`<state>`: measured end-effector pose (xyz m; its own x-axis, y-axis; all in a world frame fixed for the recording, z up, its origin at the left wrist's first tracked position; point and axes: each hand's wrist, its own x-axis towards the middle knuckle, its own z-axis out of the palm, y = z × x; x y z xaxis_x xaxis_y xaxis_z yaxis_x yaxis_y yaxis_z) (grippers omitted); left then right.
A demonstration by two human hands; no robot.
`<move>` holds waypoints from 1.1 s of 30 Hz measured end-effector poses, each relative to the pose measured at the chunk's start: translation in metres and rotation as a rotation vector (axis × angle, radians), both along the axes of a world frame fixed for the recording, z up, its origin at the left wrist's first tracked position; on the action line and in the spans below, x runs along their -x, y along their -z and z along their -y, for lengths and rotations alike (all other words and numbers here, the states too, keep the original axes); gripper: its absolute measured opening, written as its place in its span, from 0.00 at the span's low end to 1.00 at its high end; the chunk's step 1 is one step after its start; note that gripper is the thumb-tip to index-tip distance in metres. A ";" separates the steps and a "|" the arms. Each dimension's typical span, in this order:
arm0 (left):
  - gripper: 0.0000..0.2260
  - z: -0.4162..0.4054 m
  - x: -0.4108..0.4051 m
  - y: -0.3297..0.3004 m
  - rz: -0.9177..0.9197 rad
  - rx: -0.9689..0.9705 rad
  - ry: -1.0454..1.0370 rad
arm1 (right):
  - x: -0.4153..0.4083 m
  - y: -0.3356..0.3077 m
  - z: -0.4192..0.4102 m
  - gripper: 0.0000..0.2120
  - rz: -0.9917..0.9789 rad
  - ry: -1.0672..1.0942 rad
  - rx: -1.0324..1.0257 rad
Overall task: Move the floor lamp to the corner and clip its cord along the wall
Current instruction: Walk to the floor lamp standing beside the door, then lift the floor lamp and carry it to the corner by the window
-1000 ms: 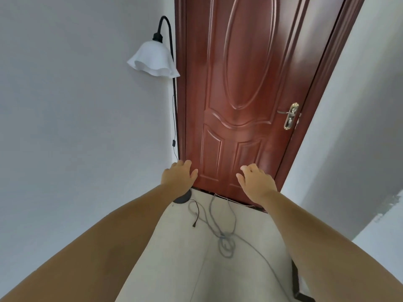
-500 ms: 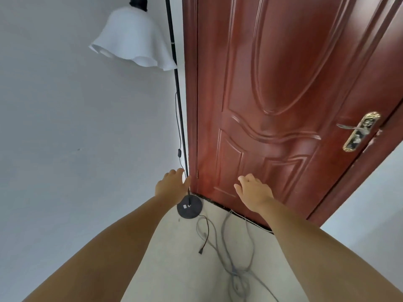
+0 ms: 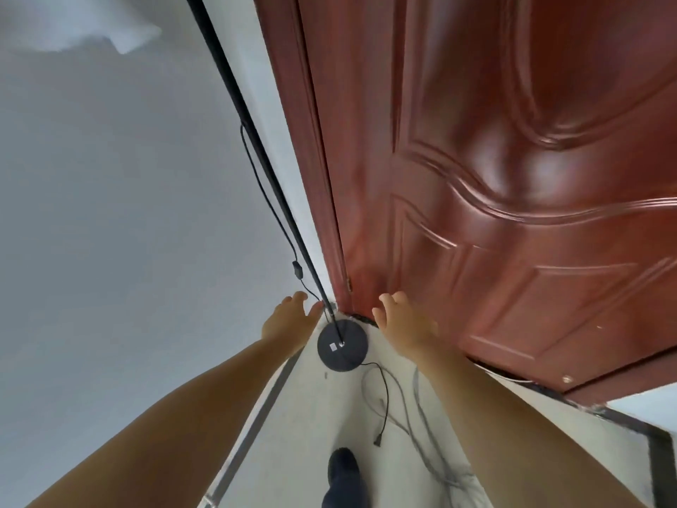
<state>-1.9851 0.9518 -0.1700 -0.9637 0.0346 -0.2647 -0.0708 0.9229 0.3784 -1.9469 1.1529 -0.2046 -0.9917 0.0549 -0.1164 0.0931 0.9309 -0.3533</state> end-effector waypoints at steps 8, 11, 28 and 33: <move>0.42 -0.011 0.113 0.114 0.141 -0.279 -0.490 | 0.089 0.126 0.001 0.18 0.160 -0.021 0.057; 0.49 -0.013 0.155 0.149 0.087 -0.525 -0.608 | 0.119 0.180 0.008 0.17 0.235 -0.039 0.098; 0.03 -0.002 0.225 0.208 -0.070 -0.911 -0.356 | 0.196 0.364 0.123 0.06 0.801 0.094 0.762; 0.02 0.002 0.226 0.204 -0.054 -0.892 -0.351 | 0.155 0.389 0.083 0.15 0.883 0.285 0.395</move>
<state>-2.2112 0.9502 -0.3738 -0.9676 -0.0912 -0.2355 -0.2503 0.2226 0.9422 -2.1017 1.0696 -0.5938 -0.4976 0.0754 -0.8641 0.6714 0.6642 -0.3287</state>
